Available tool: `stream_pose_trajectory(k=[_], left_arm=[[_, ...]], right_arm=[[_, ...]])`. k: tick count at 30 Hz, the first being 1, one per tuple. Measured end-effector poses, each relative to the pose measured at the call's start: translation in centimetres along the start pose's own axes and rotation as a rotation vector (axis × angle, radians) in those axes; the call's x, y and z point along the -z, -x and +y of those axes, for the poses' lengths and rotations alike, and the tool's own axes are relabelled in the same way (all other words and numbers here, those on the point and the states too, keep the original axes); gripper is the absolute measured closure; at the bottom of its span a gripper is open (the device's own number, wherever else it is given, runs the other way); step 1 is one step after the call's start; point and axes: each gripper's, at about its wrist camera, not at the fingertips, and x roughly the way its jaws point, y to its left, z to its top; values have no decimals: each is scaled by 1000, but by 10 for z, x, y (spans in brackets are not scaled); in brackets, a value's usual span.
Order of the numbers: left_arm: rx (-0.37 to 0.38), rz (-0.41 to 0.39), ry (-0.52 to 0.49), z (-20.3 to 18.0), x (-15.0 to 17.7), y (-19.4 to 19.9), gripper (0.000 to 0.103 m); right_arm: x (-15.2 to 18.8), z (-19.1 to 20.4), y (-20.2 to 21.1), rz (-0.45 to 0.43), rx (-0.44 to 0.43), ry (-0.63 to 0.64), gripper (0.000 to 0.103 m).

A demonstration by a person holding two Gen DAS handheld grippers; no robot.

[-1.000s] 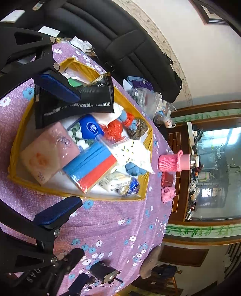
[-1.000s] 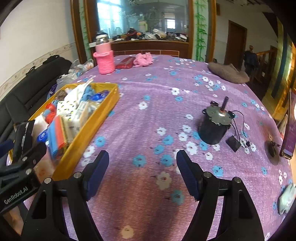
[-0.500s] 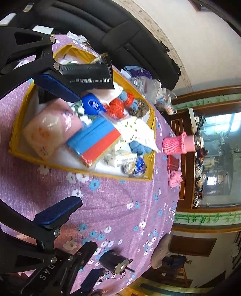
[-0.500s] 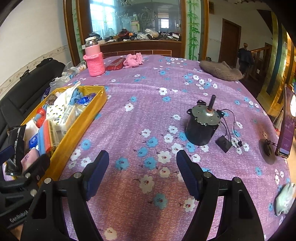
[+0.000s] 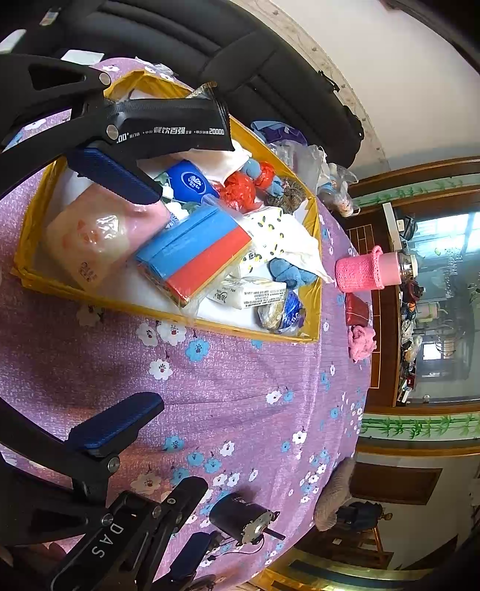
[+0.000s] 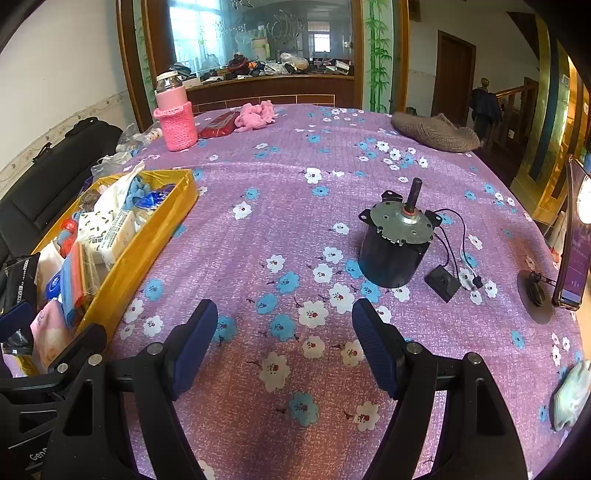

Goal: Organize soft objects

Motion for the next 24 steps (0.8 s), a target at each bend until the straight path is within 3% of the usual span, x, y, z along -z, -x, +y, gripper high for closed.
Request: stream_pose_trajectory(k=[8, 18, 24], left_arm=[[8, 14, -2, -5, -1, -8, 0], [38, 17, -16, -24, -13, -13, 0], [78, 15, -42, -44, -23, -13, 0]], right_arm=[[-2, -3, -1, -10, 48, 28, 28], [0, -33, 24, -55, 217, 135, 28], [0, -47, 27, -62, 235, 182, 28]])
